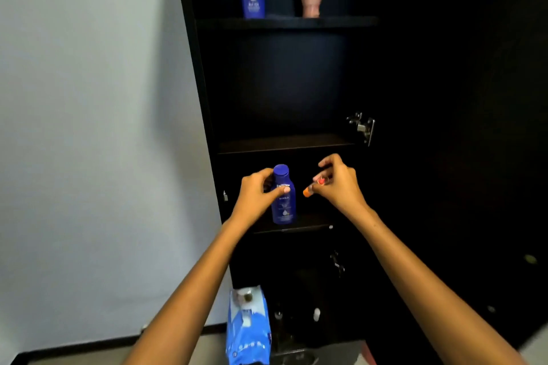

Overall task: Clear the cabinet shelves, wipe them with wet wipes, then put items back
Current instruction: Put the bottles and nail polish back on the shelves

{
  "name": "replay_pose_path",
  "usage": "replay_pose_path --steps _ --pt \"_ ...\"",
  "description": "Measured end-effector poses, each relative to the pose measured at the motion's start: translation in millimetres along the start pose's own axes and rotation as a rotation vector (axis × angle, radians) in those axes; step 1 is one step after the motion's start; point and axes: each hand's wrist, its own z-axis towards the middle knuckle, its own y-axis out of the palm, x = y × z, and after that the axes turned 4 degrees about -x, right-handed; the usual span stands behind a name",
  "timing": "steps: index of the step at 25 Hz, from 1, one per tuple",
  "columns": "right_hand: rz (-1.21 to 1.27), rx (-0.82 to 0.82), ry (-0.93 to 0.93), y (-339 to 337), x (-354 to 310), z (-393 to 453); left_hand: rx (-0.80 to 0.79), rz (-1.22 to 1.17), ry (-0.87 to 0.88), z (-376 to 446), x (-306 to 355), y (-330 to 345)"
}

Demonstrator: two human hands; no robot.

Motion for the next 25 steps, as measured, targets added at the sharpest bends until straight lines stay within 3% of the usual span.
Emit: replay_pose_path --steps 5,9,19,25 --pt "0.135 0.104 -0.188 -37 -56 39 0.085 -0.022 0.114 45 53 -49" --pt "0.031 0.097 -0.243 -48 -73 79 0.192 -0.041 0.134 77 62 -79" --pt "-0.262 -0.056 -0.263 -6 -35 148 0.229 -0.142 0.005 143 21 -80" --pt "-0.211 -0.031 -0.293 10 -15 161 0.227 -0.316 -0.049 162 0 -73"
